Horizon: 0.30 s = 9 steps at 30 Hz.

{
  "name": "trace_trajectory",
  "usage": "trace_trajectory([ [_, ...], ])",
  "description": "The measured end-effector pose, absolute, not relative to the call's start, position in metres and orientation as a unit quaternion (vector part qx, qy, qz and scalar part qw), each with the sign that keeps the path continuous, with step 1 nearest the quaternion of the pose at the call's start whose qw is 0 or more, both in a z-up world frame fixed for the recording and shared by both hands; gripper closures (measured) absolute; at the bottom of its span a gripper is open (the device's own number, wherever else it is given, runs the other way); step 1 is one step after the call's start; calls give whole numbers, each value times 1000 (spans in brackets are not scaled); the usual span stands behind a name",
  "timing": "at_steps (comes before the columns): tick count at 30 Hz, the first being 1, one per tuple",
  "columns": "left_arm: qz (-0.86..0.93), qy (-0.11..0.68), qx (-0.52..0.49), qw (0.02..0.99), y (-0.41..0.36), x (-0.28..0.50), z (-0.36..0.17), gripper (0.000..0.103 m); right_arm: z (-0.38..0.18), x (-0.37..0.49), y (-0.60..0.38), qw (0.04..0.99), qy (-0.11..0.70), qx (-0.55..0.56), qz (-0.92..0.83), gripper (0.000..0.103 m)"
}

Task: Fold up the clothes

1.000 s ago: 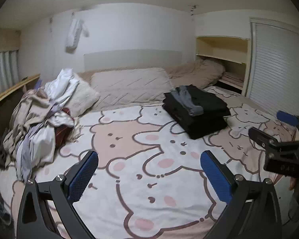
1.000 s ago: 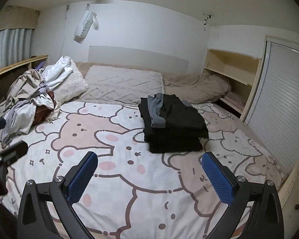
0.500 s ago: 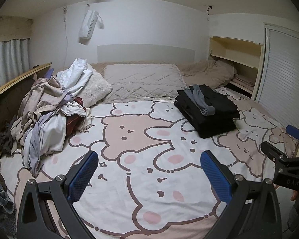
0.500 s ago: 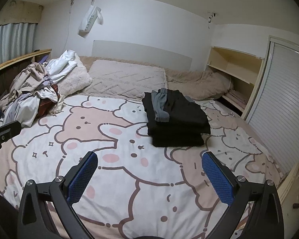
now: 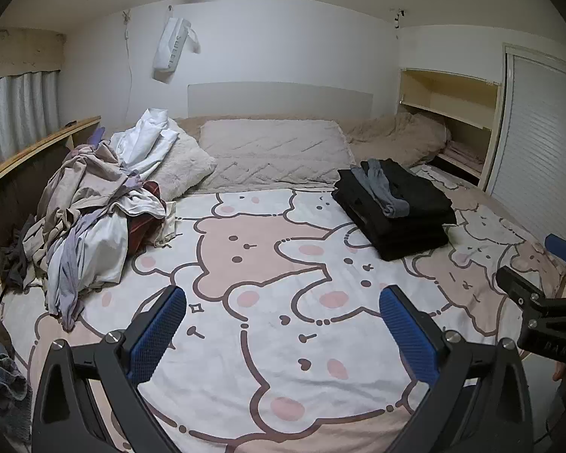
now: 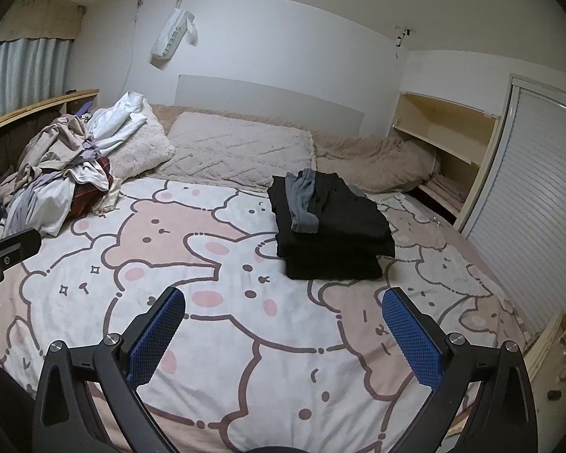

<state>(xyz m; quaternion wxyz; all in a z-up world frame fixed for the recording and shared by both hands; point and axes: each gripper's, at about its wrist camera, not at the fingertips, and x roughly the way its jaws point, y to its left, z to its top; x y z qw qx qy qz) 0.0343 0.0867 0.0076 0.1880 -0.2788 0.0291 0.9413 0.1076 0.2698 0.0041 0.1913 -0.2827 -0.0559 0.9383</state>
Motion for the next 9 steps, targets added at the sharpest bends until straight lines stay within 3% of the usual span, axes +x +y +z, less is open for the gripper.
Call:
trace_trajectory([
  [9,940,35,-280,192,90,37,5,0,-2,105,270,189,-57,-293,936,0],
])
